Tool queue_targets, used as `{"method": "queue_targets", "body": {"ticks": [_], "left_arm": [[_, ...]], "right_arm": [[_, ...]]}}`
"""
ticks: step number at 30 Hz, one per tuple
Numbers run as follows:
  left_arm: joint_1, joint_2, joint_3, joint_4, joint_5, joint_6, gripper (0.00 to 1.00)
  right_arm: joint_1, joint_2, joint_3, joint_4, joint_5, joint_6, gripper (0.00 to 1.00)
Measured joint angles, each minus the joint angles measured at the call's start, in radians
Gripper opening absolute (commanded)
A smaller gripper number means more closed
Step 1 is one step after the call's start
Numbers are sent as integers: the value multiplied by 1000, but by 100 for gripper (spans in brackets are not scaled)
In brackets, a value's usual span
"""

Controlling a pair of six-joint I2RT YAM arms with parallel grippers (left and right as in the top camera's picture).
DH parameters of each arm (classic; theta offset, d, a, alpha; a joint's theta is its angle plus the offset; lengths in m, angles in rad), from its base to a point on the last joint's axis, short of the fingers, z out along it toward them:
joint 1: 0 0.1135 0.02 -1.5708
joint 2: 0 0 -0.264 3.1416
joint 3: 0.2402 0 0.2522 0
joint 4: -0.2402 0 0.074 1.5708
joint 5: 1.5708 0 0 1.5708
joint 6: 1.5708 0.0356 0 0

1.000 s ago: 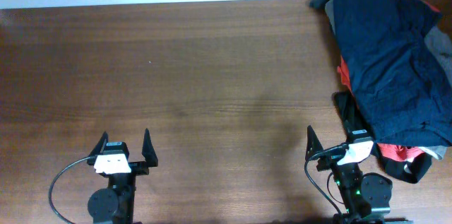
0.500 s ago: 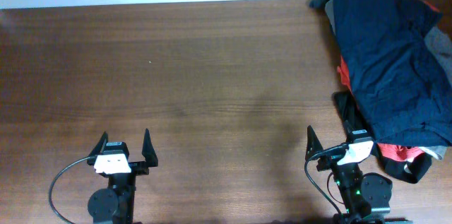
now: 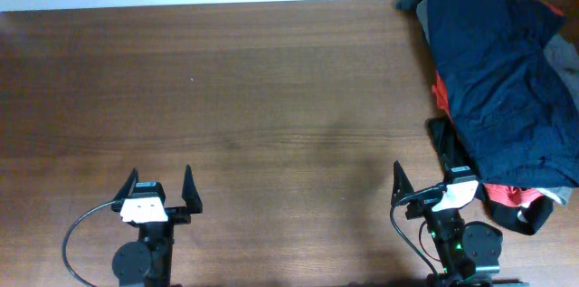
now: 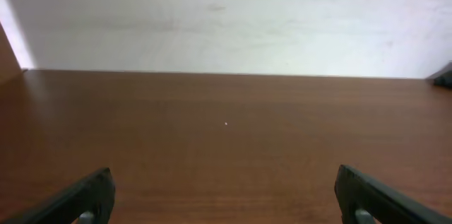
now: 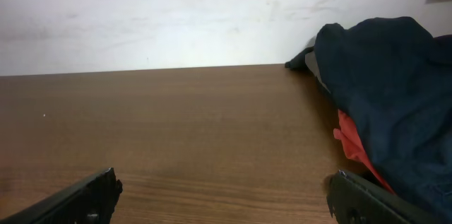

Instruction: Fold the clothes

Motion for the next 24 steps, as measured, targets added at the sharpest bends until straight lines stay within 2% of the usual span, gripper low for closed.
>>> {"method": "queue_targets", "body": {"ticks": [6,11,18,24], "left_arm": [[0,0,0,72,43,0,99],[0,72,86,-36,110,1,99],[0,410,401,-100,146,0,99],[0,814,780,-263,200,1,99]], "right_arm": [[0,0,0,19,0,0,99],[0,30,59,-35,25,1,99],[0,285,383,-144,39,1,99],[0,670,821,-401,53,1,99]]}}
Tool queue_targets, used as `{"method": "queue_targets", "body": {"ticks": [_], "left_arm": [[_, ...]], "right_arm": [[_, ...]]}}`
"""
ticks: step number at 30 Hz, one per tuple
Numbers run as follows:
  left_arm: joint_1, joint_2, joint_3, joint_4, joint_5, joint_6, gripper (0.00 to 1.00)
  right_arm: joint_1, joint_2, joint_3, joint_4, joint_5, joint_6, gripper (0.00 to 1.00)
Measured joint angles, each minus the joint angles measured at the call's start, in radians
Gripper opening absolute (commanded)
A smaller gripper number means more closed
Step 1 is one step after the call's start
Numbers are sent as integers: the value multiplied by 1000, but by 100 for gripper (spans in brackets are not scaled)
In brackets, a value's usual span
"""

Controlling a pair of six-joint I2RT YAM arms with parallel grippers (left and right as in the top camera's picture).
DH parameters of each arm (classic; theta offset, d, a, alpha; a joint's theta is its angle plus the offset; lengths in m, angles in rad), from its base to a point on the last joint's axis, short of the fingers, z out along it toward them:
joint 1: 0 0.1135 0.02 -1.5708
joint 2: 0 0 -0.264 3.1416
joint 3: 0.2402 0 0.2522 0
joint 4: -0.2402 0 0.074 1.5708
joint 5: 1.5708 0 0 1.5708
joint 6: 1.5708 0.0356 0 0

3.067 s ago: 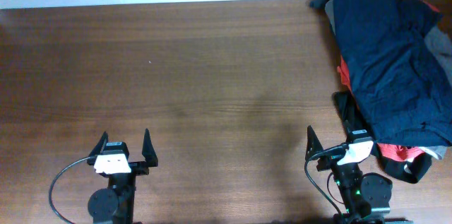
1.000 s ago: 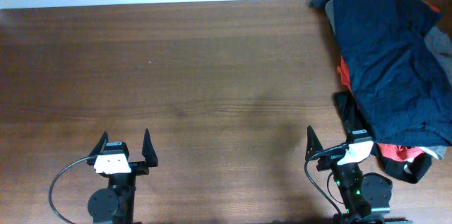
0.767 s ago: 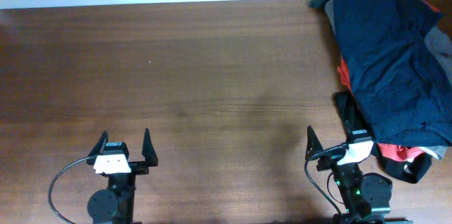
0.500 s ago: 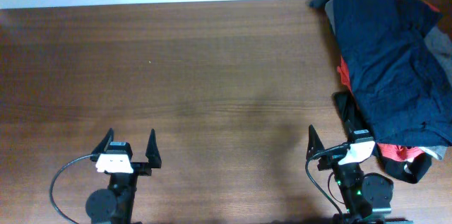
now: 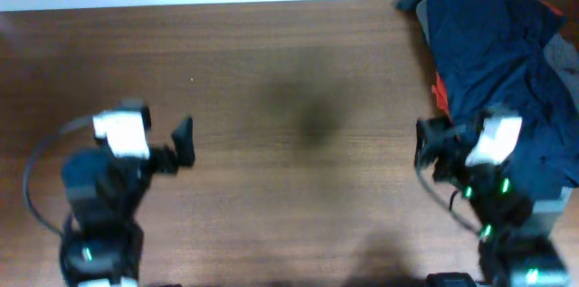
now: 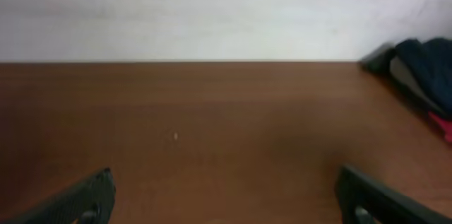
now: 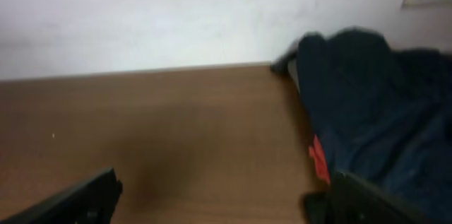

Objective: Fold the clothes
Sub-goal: 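Reach the right gripper into the clothes pile and grasp the navy shorts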

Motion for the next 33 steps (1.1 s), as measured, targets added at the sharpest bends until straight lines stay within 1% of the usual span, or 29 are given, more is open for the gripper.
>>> {"method": "queue_targets", "body": {"ticks": [4,6,8,11,13,17,20,21,22,23,25,26,30,33], "left_arm": [[0,230,248,-172,14,31,99],[0,354,385,-276,18,46,99],[0,456,507,-402,20,58,99],[0,618,675,-527,23,88,99],[0,703,735,-528,25,98,99],[0,798,750,-502,26,110,99],[0,850,750,-502,26,114,99],[0,871,750,-502,34,114,99],[0,879,750,-502,37,114,99],[0,887,750,-502,43,114,99],[0,893,750,-502,53,114,99],[0,893,750,-502,57,114,99],[0,893,750,-501,67,114,99],[0,893,750,-494,69,114,99]], "right_arm": [[0,245,279,-188,11,0,99],[0,380,430,-312,15,0,99],[0,496,548,-394,18,0,99],[0,647,668,-445,26,-4,99],[-4,710,695,-443,30,-8,99],[-64,806,701,-450,29,22,99],[-202,863,701,-466,32,82,99],[-282,885,701,-466,35,111,99],[-307,892,701,-466,35,120,99],[-368,906,701,-464,36,137,99],[-452,931,701,-447,32,156,99],[-518,957,702,-421,30,167,99],[-631,1051,705,-378,2,185,99],[-673,1130,705,-354,-20,185,99]]}}
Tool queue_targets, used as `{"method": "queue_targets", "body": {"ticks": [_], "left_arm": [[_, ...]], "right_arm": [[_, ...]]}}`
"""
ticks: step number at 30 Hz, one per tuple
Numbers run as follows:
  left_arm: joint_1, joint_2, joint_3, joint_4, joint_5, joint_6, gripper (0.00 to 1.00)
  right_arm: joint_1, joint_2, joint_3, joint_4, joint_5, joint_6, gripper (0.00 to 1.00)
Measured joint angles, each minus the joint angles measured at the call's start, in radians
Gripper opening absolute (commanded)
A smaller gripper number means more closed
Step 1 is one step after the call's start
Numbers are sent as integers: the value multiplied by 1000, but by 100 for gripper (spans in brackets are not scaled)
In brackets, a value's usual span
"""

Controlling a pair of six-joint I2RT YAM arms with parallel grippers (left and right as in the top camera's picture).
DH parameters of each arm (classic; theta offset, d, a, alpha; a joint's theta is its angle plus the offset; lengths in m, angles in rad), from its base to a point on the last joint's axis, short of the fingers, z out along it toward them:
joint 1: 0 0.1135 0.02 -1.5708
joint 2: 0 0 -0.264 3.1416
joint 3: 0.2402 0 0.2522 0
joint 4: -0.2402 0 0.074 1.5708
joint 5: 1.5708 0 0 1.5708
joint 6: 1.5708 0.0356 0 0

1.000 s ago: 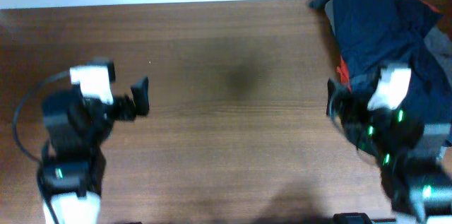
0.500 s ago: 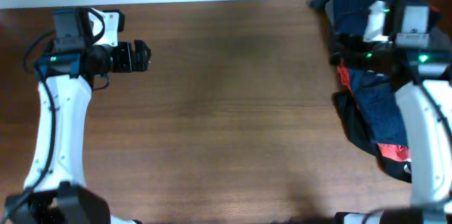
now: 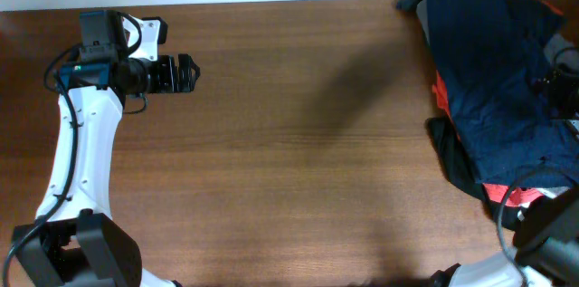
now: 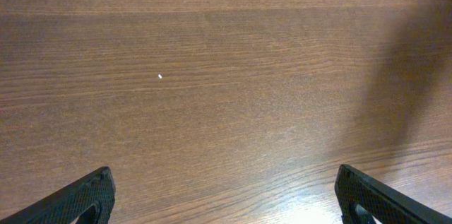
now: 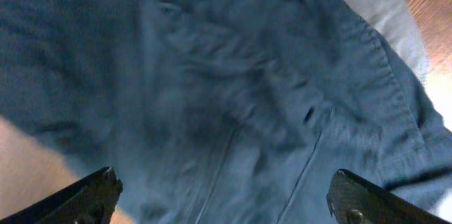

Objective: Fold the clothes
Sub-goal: 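Reach the right gripper into the clothes pile and grasp the navy shorts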

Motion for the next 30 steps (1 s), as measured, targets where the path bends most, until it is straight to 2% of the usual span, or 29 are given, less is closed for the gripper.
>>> {"method": "queue_targets", "body": {"ticks": [7,17,23,28,30], "left_arm": [[0,0,0,14,1,0,99],[-40,0,0,22,1,0,99],[-60,0,0,23,1,0,99],[-65,0,0,41,1,0,99],[-65,0,0,46,1,0,99]], "right_arm": [[-52,150,0,68,-22,-5,100],[-66,165,0,188,-16,-130,95],[-64,165,0,169,-16,-193,71],[-41,165,-23,166,-15,-217,18],[-32,166,-37,162,-13,-223,8]]}}
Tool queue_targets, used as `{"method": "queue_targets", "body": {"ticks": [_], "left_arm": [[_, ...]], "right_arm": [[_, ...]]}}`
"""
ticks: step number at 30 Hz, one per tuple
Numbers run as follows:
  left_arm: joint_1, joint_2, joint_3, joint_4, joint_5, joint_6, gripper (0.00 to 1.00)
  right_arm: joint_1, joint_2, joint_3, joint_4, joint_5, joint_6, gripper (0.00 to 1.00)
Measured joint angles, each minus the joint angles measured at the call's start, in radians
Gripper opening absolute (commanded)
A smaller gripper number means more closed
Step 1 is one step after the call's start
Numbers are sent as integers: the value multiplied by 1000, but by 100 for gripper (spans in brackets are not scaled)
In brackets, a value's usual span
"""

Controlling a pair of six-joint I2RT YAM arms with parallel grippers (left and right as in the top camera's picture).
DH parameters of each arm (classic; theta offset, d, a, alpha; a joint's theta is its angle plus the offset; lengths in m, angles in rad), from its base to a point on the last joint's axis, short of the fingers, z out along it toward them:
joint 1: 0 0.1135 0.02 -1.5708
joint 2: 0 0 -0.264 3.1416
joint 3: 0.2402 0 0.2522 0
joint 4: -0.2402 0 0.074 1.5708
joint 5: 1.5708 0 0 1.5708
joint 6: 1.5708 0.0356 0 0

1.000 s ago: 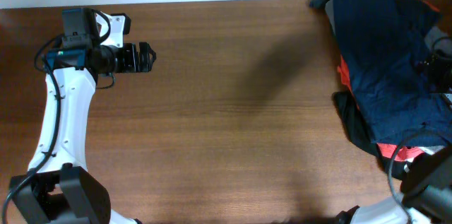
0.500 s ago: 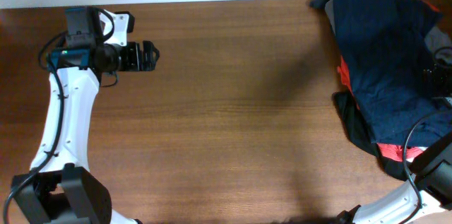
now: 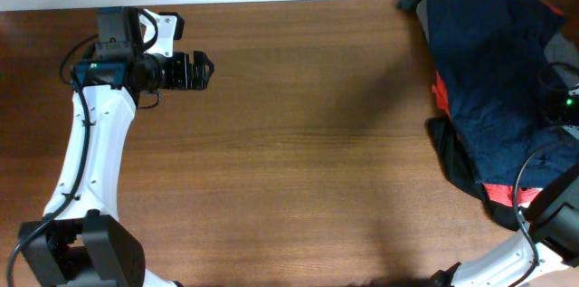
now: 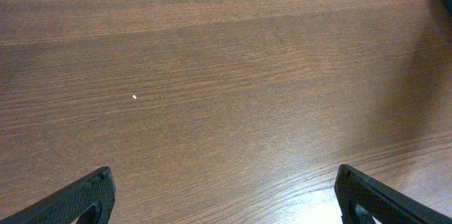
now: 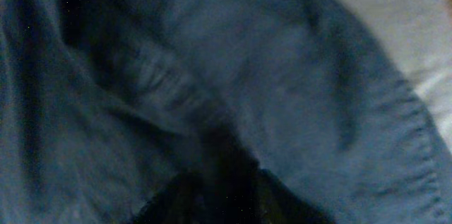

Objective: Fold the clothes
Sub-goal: 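Reach the right gripper into the clothes pile and grasp the navy shorts, then pull the navy shorts left out of the pile onto the table center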

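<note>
A heap of clothes lies at the table's far right. On top is a navy garment (image 3: 493, 61), with red cloth (image 3: 441, 92), grey cloth (image 3: 563, 50) and a black piece (image 3: 448, 147) under it. My right gripper (image 5: 226, 199) is down in the navy garment (image 5: 212, 75), which fills the right wrist view. Its dark fingers meet at the bottom centre with a fold of that cloth bunched at them. High at the far left, my left gripper (image 3: 204, 68) is open, its fingertips (image 4: 95, 192) wide apart over bare wood (image 4: 226, 75).
The brown wooden table (image 3: 298, 142) runs from the left arm to the heap. A white wall borders its far edge. The right arm's cables (image 3: 529, 187) hang over the heap's near end.
My right gripper was open just above the navy cloth; now its fingers are together, sunk into a fold of it. The left gripper has shifted slightly to the right and stays open.
Both arms first rested open at the near edge. Then they were raised, the right one beside the heap. Then the left was stretched to the far left and the right hung open over the navy garment, where it is now shut.
</note>
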Motion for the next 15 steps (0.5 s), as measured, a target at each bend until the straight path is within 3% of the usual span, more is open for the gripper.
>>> {"method": "queue_targets", "body": {"ticks": [8,15], "left_arm": [[0,0,0,8,0,0,95],[0,0,23,11,0,3,92]], "right_arm": [[3,-2,-5,-11,-26,3,4],[47,-101,53,-140,-235,-18,4]]}}
